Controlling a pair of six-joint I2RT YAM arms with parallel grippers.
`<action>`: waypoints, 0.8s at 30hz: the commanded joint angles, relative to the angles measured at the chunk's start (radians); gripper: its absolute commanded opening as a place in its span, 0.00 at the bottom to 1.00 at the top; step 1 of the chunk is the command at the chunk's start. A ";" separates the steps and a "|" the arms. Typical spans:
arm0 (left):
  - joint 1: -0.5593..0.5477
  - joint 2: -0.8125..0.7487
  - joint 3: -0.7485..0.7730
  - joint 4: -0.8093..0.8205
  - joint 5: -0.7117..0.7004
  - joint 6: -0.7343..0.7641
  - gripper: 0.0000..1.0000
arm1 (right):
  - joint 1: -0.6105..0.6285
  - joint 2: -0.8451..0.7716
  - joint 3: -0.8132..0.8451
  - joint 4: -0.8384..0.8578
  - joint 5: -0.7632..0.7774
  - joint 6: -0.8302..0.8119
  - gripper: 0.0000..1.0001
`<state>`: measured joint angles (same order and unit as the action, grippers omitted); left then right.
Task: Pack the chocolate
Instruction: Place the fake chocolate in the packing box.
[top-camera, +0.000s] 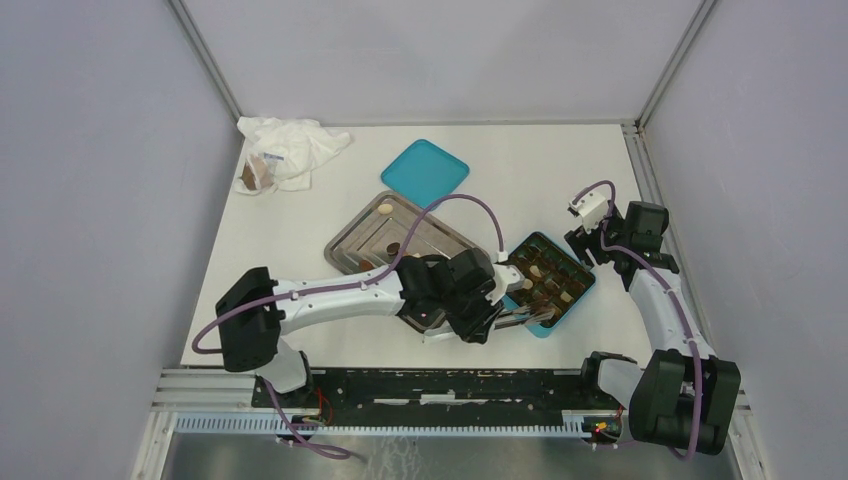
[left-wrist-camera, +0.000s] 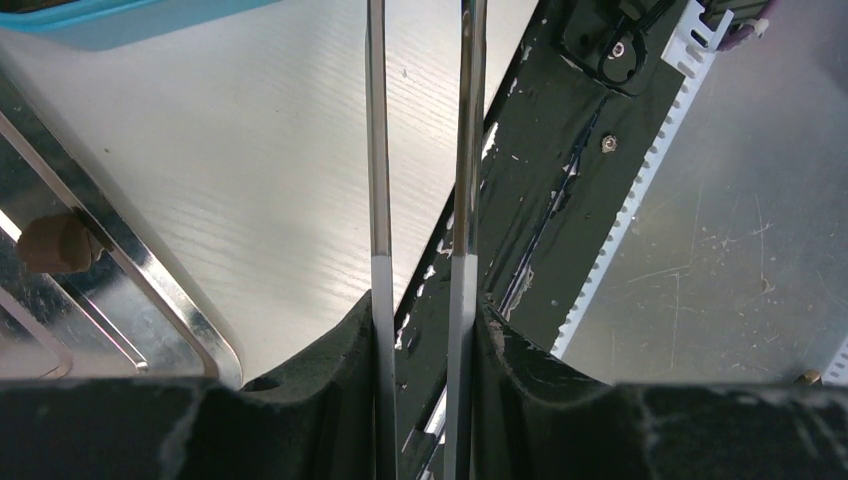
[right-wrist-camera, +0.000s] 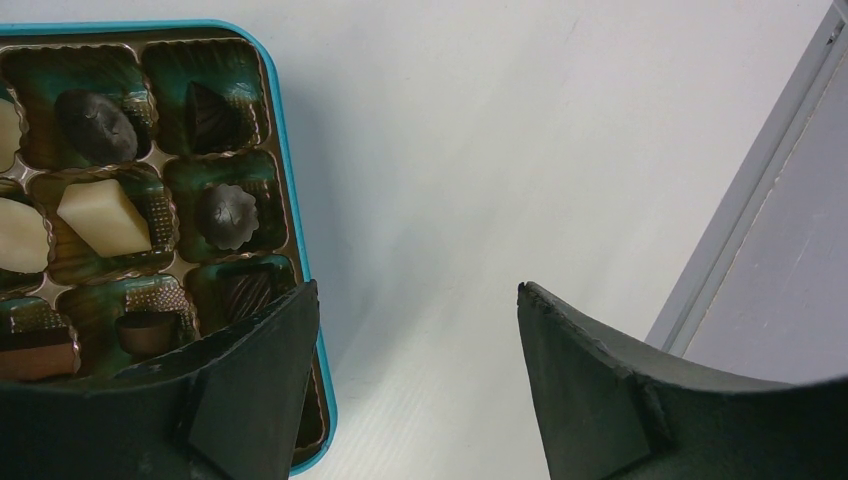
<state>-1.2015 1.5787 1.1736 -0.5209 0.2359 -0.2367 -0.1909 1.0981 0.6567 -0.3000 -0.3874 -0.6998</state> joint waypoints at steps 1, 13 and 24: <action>-0.006 0.023 0.069 0.023 0.001 -0.003 0.05 | -0.004 -0.003 0.001 0.025 -0.010 0.010 0.78; -0.018 0.055 0.088 0.006 -0.005 0.009 0.27 | -0.004 0.002 0.001 0.022 -0.013 0.006 0.78; -0.024 0.067 0.098 -0.008 -0.022 0.020 0.39 | -0.005 0.003 0.002 0.019 -0.019 0.003 0.79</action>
<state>-1.2198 1.6329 1.2259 -0.5457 0.2234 -0.2363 -0.1913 1.0985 0.6567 -0.3004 -0.3882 -0.7002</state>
